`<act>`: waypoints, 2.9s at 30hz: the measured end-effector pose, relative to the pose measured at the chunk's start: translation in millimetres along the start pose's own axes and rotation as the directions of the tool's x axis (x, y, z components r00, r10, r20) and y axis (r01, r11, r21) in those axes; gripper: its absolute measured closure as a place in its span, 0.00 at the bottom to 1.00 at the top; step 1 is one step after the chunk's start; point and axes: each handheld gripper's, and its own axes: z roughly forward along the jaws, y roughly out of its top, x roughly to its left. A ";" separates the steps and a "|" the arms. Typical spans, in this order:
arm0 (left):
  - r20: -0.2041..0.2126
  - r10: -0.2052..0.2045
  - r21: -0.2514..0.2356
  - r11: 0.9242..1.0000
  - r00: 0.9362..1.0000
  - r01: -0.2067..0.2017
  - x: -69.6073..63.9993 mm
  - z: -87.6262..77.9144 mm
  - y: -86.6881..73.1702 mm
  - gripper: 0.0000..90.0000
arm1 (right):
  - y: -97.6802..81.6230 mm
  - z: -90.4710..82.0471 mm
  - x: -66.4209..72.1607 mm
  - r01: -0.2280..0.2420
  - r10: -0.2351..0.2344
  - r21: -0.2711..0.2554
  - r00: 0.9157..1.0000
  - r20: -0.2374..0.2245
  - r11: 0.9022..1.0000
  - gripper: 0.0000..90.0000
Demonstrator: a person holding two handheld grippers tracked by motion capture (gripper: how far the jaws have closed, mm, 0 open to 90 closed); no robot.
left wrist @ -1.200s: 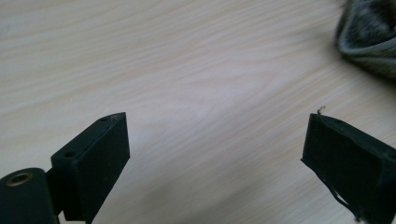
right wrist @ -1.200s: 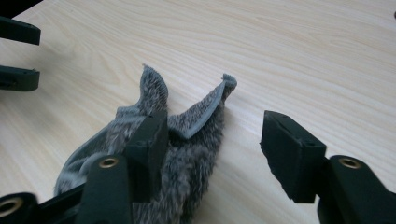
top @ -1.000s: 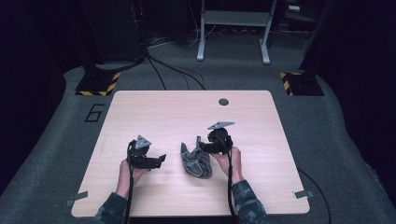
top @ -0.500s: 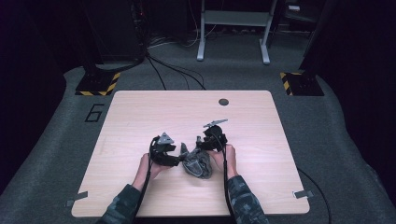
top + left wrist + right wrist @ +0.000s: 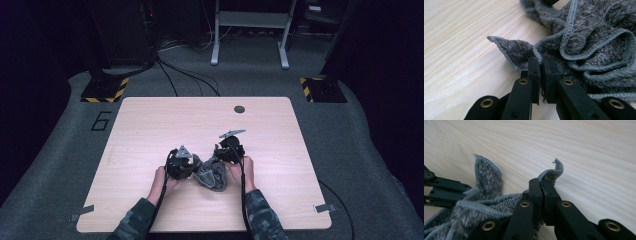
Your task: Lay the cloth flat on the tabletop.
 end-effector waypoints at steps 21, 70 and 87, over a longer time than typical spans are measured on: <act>-0.114 -0.031 -0.077 0.997 0.993 0.022 20.5 -47.1 -9.4 0.95 | -19.5 -65.2 -21.4 -0.016 0.030 -0.125 0.993 0.112 0.992 0.98; -0.108 -0.044 0.071 0.996 0.993 0.052 29.5 -26.7 -31.9 0.78 | -23.0 4.3 6.3 0.098 -0.109 0.122 0.990 0.089 0.988 0.92; -0.164 -0.112 0.022 0.993 0.980 0.117 31.4 -50.7 -30.8 0.49 | -29.6 -32.5 -3.9 0.074 -0.081 0.075 0.991 0.102 0.994 0.64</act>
